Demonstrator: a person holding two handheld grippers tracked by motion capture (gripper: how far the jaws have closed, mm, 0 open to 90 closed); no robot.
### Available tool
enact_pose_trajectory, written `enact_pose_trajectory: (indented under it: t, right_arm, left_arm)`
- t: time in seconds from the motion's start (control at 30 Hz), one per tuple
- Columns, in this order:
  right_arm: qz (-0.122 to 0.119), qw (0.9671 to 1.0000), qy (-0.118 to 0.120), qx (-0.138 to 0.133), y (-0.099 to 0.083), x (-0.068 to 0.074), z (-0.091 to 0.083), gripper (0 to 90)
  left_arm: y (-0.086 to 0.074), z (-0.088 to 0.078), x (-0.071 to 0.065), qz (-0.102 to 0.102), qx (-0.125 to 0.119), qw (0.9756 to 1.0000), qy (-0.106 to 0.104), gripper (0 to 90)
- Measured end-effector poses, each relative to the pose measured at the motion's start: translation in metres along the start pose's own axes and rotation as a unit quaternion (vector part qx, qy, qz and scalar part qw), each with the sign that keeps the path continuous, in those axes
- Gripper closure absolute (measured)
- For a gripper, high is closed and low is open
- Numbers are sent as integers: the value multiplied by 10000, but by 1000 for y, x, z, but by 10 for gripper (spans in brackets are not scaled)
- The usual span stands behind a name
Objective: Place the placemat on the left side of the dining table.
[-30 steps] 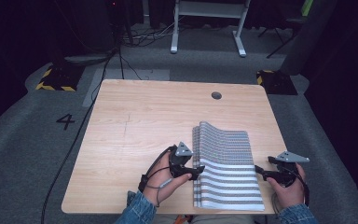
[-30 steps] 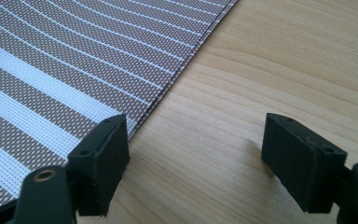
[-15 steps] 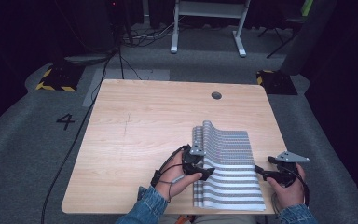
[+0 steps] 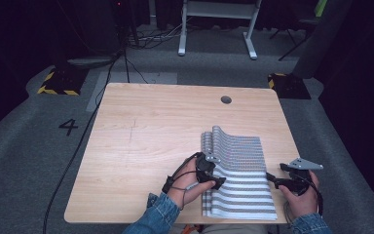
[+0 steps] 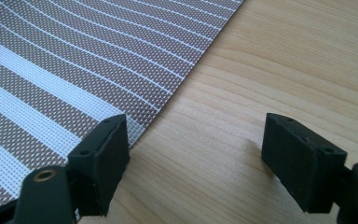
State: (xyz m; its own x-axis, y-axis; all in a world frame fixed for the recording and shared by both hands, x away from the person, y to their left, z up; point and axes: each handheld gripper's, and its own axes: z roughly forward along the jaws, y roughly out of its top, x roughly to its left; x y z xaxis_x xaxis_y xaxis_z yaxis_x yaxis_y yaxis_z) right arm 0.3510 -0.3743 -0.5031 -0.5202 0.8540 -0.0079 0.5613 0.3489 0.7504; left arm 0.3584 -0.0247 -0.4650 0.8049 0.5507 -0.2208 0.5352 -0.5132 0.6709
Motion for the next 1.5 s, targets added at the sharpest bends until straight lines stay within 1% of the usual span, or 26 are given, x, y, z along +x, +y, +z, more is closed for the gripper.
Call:
enact_pose_trajectory:
  t: [0.07,0.1,0.13,0.17,0.23,0.27,0.3,0.33,0.37,0.4,0.43,0.47,0.5,0.53,0.57,0.6,0.63,0.67,0.73,0.77,0.83,0.93,1.07,1.13,1.3,1.5]
  right_arm:
    - [-1,10000,0,-2,0,0,0,231]
    - [0,10000,1,-2,0,0,0,231]
    - [4,10000,3,-2,0,0,0,231]
    - [2,10000,3,-1,0,0,0,231]
    - [-6,10000,-2,-3,0,0,0,231]
    - [-5,10000,0,-4,0,0,0,231]
    - [-7,10000,-2,-4,0,0,0,233]
    - [-17,10000,-2,-6,0,0,0,234]
    - [-16,10000,1,-6,0,0,0,234]
    - [-17,10000,5,-7,0,0,0,235]
    - [-14,10000,6,-9,0,0,0,235]
    - [-16,10000,5,-8,0,0,0,235]
    - [-14,10000,7,-9,0,0,0,235]
    - [-17,10000,10,-9,0,0,0,236]
    - [-17,10000,10,-10,0,0,0,237]
    - [-21,10000,8,-11,0,0,0,239]
    - [-16,10000,12,-13,0,0,0,240]
    - [-17,10000,14,-14,0,0,0,240]
    - [-17,10000,15,-15,0,0,0,241]
    - [-17,10000,18,-14,0,0,0,241]
    - [-23,10000,22,-16,0,0,0,242]
    - [-27,10000,29,-17,0,0,0,243]
    - [-28,10000,32,-11,0,0,0,245]
    - [-60,10000,28,-4,0,0,0,245]
    - [-46,10000,41,-29,0,0,0,246]
    - [-49,10000,37,-28,0,0,0,246]
  left_arm:
    - [1,3,-2,12,-156,9999,-62,347]
    - [1,5,-3,-8,-186,9998,-87,351]
    - [2,6,-2,35,-188,9997,-122,355]
    - [2,9,-2,-11,-208,9997,-152,356]
    - [1,13,-2,-187,-46,9995,-231,366]
    - [0,15,-2,-208,44,9995,-240,374]
    - [-1,16,-1,-194,107,9996,-156,384]
    - [-2,16,0,-185,146,9996,-146,406]
    - [-2,15,0,-207,162,9996,-79,440]
    - [-2,14,1,-166,102,9998,26,489]
    - [-2,13,1,-114,154,9998,113,571]
    - [-1,12,0,-173,169,9996,135,630]
    - [-1,12,0,-123,90,9997,176,668]
    - [-1,12,-1,-178,111,9995,219,723]
    - [1,11,-1,-133,74,9996,220,767]
    - [1,10,-2,-188,-28,9996,201,810]
    - [2,8,-3,-161,-76,9997,148,842]
    - [3,6,-6,-120,-156,9997,163,857]
    - [5,1,-9,-46,-258,9995,168,866]
    - [7,-2,-10,-7,-411,9990,158,870]
    - [8,-4,-12,-17,-482,9987,163,875]
    - [11,-14,-15,70,-619,9980,69,880]
    - [17,-33,-20,239,-760,9968,69,883]
    - [19,-42,-23,259,-852,9960,98,884]
    - [24,-66,-28,441,-1084,9930,162,886]
    - [26,-86,-30,477,-1251,9909,152,886]
